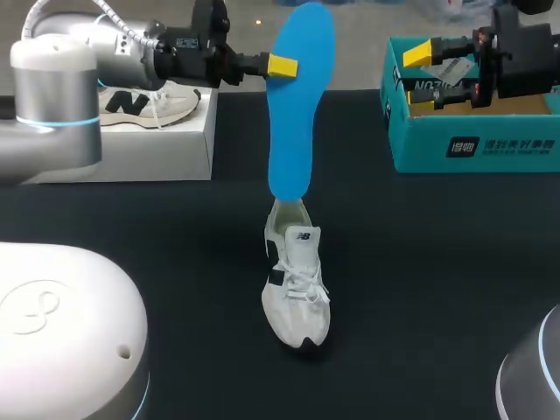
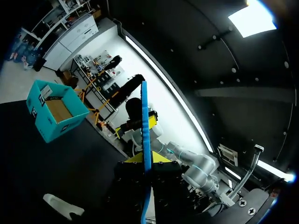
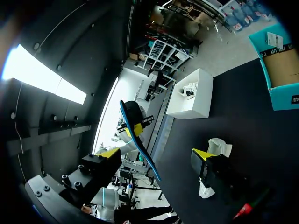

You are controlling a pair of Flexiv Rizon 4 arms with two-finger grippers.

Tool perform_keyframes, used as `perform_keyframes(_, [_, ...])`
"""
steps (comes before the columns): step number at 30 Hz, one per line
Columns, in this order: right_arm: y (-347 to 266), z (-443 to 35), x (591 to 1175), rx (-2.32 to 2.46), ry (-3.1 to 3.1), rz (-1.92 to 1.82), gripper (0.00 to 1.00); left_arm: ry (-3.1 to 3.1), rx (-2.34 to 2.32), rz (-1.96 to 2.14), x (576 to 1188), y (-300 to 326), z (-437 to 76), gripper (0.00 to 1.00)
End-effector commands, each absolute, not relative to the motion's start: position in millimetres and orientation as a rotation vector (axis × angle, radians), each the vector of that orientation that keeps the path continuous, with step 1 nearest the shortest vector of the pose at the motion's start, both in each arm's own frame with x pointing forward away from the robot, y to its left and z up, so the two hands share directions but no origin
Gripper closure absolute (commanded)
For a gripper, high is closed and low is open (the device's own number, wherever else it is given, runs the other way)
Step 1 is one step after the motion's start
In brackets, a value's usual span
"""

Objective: Take the shoe out of the shoebox, open the shoe tongue, remove and reinsert the insole, then place the shoe into the shoebox

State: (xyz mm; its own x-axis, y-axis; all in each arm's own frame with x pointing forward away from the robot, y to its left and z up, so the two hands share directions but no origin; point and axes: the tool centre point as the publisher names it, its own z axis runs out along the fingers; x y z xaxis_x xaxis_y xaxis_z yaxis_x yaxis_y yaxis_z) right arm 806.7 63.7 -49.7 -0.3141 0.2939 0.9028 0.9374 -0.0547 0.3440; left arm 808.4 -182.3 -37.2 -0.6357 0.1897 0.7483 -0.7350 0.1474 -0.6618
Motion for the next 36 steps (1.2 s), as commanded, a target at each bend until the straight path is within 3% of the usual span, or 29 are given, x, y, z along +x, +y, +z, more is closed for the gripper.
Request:
perform_keyframes(1, [65, -50, 808, -1.325, -1.631, -1.393, 0.0, -1.689, 0.53, 1.585, 809, -182, -37, 1.0])
perform_keyframes(12, [65, -50, 808, -1.325, -1.631, -1.393, 0.0, -1.185, 0.794, 1.372, 809, -178, -40, 1.0])
perform_keyframes(28, [65, -50, 808, -1.325, -1.631, -1.393, 0.0, -1.185, 0.794, 1.372, 809, -178, -40, 1.0])
perform_keyframes(36, [65, -50, 808, -1.325, -1.631, -1.393, 0.0, -1.095, 1.086, 1.221, 824, -179, -62, 1.0])
